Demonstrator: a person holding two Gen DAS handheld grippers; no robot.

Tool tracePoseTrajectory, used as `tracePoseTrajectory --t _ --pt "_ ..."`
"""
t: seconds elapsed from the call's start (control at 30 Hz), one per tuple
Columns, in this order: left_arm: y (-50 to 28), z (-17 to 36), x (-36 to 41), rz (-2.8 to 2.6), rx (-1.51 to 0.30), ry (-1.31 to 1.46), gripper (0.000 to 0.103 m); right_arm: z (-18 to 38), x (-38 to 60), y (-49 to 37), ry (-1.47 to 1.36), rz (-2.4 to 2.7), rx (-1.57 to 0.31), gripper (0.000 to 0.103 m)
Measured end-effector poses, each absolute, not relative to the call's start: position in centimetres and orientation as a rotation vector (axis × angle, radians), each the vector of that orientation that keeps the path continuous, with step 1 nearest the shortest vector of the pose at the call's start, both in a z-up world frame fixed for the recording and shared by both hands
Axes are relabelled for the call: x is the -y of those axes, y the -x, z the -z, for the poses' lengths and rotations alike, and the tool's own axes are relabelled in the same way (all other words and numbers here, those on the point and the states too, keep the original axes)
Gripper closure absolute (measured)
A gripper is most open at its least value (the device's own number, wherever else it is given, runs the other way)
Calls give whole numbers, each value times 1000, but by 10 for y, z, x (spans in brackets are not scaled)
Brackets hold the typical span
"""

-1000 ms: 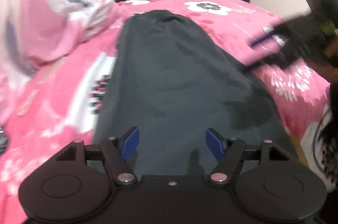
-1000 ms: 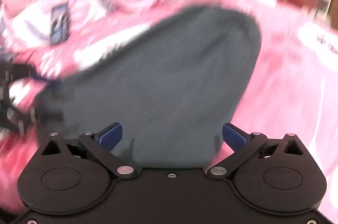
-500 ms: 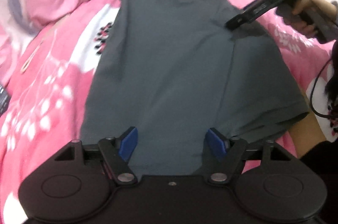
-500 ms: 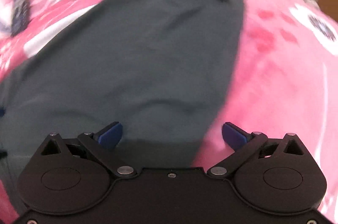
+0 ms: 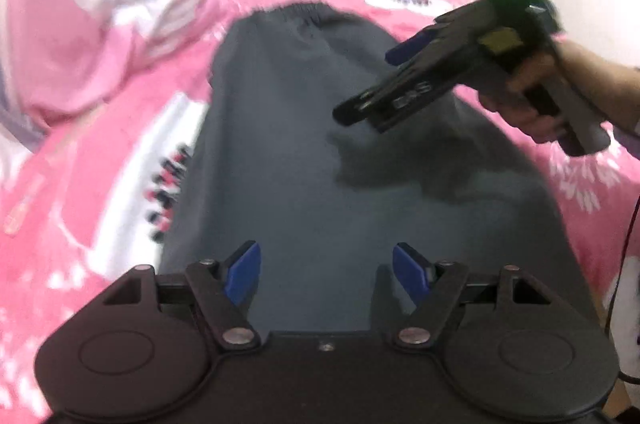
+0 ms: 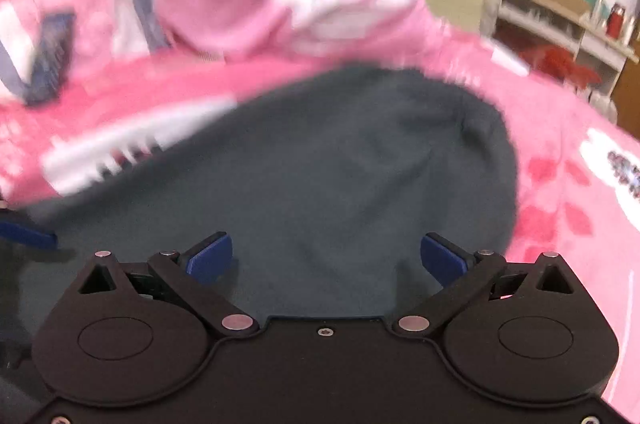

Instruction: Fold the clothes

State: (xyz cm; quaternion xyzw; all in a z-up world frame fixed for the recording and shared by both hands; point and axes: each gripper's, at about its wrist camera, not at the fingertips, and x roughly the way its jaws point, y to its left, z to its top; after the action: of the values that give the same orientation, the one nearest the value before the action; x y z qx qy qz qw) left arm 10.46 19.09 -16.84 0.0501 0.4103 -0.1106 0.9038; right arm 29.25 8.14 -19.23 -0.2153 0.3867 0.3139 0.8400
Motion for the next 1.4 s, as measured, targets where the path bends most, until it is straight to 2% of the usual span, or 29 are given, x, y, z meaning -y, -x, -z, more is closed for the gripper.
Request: tracePoseTrajectory --t 0.07,0.2,0.4,0.57,0.7,0.9,1.03,1.17,1.4 --pt "-102 177 -189 239 -858 -113 31 197 -60 -306 328 -630 -840 1" --pt "-81 179 -193 236 -856 -164 27 192 -43 -322 344 -526 -815 1" --pt "-35 168 -203 187 -920 -199 27 181 10 -346 193 -352 -838 1" --pt "-38 142 -192 230 -822 -187 27 150 12 -318 135 -509 -785 1" --pt "-80 146 -191 267 -773 -229 27 149 -21 -292 167 -715 -784 1" --pt "-120 175 -228 211 -845 -179 27 191 -49 -276 300 -823 -896 1" --pt "-112 173 -259 166 -854 -106 27 195 -43 -273 384 -791 -899 1" --pt "-82 164 -267 99 -881 -157 27 190 -27 -272 389 -734 -909 1" --pt "-78 135 -235 199 -740 -148 26 169 1 -248 263 -743 -831 1"
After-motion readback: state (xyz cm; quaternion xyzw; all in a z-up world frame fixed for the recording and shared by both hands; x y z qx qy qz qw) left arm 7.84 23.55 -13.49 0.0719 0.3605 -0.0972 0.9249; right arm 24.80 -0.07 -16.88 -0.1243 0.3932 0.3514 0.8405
